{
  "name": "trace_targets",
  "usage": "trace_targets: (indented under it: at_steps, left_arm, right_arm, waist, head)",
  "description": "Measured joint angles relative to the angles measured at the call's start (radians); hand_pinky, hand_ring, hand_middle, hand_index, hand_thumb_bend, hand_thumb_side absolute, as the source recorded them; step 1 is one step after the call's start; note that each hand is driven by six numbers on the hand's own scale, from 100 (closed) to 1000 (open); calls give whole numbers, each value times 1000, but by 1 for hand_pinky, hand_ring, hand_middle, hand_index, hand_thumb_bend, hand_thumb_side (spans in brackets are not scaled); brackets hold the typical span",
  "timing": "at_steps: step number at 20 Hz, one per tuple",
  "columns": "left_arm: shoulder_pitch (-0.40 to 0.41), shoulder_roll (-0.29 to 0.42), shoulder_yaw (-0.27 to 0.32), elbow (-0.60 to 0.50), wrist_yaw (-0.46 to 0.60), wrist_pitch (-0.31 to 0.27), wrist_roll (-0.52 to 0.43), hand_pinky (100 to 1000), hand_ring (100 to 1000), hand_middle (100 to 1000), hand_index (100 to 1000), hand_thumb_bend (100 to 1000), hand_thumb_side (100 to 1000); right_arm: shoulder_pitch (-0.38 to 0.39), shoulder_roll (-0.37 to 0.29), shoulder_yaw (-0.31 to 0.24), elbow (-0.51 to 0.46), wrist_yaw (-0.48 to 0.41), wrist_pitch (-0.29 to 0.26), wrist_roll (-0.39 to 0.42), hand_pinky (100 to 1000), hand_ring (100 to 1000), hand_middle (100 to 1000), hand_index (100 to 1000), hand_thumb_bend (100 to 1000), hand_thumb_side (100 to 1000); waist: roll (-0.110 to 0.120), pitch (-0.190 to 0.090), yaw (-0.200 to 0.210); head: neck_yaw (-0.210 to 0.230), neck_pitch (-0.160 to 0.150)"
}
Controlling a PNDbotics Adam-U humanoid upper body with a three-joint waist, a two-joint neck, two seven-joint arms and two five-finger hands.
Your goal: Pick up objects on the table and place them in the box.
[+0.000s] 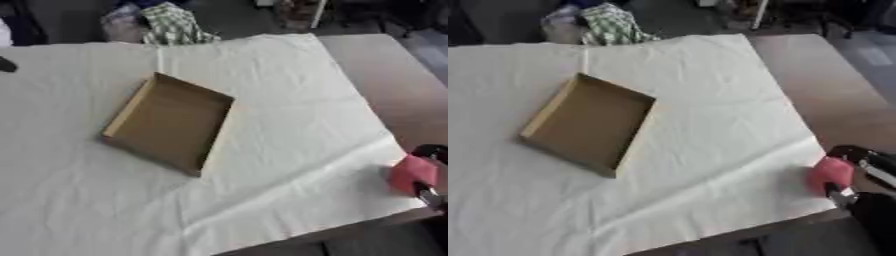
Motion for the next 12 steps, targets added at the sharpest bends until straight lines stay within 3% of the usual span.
trace_targets:
  at_steps: [12]
  left_arm:
    - [0,0,0,0,-1,-1,-7,563,715,699,766,100,660]
  right_arm:
    - [-12,0,-17,14,-1,45,5,967,1000,1000,1000,108,642]
  waist:
    - [4,2,-1]
  head:
    - [-5,-2]
